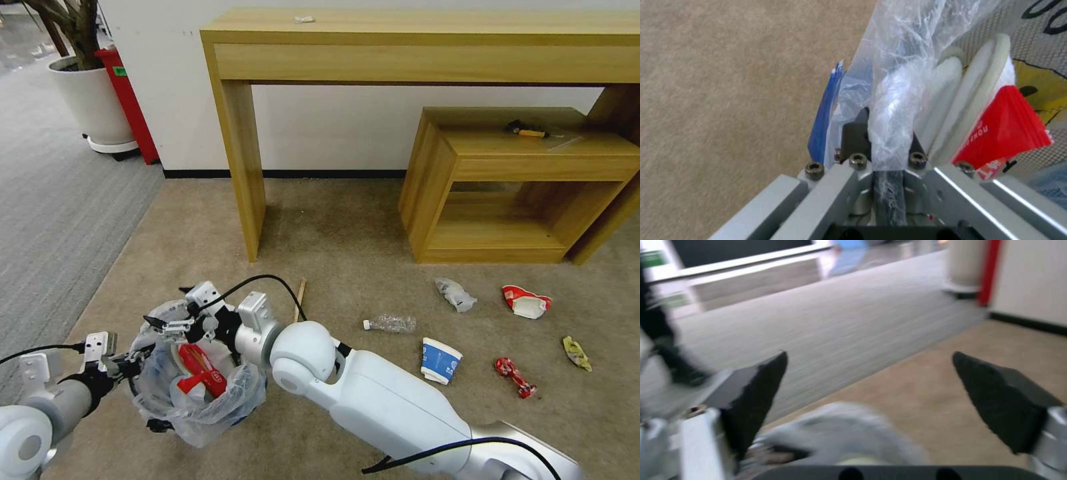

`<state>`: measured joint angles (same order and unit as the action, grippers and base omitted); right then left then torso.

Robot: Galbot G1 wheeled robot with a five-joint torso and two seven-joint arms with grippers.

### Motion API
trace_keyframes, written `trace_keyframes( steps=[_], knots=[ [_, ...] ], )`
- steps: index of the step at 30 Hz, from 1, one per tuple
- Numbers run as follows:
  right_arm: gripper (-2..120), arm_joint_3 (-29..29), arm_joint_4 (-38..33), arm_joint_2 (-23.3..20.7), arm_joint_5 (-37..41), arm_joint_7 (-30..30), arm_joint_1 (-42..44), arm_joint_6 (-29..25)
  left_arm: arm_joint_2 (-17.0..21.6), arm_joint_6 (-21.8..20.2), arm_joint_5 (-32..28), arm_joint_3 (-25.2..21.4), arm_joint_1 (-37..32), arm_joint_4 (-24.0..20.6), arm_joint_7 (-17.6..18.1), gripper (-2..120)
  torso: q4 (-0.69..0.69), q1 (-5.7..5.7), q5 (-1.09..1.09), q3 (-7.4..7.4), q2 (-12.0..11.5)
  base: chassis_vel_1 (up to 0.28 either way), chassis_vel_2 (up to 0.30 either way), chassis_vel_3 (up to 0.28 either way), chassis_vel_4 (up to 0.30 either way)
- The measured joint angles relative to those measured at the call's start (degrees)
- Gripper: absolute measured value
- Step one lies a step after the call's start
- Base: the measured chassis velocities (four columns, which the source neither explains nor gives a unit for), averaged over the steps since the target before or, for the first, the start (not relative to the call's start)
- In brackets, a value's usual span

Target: Pick up the trash bin and place the garbage on the floor into it.

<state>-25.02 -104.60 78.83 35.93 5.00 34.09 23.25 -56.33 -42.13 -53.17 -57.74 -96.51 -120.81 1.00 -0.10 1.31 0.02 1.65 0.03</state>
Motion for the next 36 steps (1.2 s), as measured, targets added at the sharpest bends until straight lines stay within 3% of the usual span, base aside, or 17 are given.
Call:
trace_keyframes(
  steps=[2, 6, 10, 12, 16, 20, 27, 36],
  knots=[
    [100, 3.89, -1.21, -2.12, -2.08, 2.59, 2.38, -0.03, -0.29, 0.00, 1.59, -1.22, -0.55, 1.16, -2.24, 0, 0.00, 0.00, 0.00, 0.00, 0.00, 0.000, 0.000, 0.000, 0.000],
    [100, 9.38, -3.98, -5.67, -1.96, 5.73, 7.24, -0.37, -0.63, 0.00, 2.37, -1.72, -0.34, 2.61, -3.43, 0, 0.00, 0.00, 0.01, 0.00, 0.00, 0.000, 0.000, 0.000, 0.000],
    [100, 13.65, -5.35, -8.44, -3.20, 6.15, 11.71, -0.74, -0.95, 0.00, 2.65, -1.80, -0.20, 3.01, -3.83, 0, -0.01, 0.00, 0.01, 0.00, 0.00, 0.000, 0.000, 0.000, 0.000],
    [100, 19.21, -6.15, -11.20, -4.59, 6.16, 17.37, -1.94, -1.37, 0.00, 3.23, -2.00, -0.33, 3.07, -4.64, 0, -0.02, 0.00, 0.01, 0.00, 0.00, 0.000, 0.000, 0.000, 0.000],
    [100, 22.98, -6.62, -12.23, -5.07, 6.10, 20.86, -2.89, -1.54, 0.00, 3.44, -2.40, -0.58, 3.02, -5.02, 0, -0.03, 0.00, 0.01, 0.00, 0.00, 0.000, 0.000, 0.000, 0.000],
    [100, 30.42, -6.86, -12.44, -6.36, 5.25, 26.42, -5.28, -1.57, -0.01, 3.54, -3.56, -1.31, 2.61, -5.89, 0, -0.02, 0.00, 0.01, -0.01, 0.01, 0.000, 0.000, 0.000, 0.000],
    [100, 31.68, -6.81, -11.44, -7.65, 4.84, 27.72, -6.39, -1.91, -0.01, 3.62, -3.64, -1.67, 2.09, -5.97, 0, -0.01, -0.01, 0.00, -0.01, 0.01, -0.025, 0.028, 0.034, -0.045],
    [100, 30.33, -6.46, -10.24, -7.98, 4.82, 27.76, -6.56, -2.44, 0.00, 3.76, -3.69, -2.29, 1.11, -5.89, 0, 0.00, 0.00, 0.01, 0.00, 0.01, -0.140, 0.210, 0.140, -0.204]
  ],
)
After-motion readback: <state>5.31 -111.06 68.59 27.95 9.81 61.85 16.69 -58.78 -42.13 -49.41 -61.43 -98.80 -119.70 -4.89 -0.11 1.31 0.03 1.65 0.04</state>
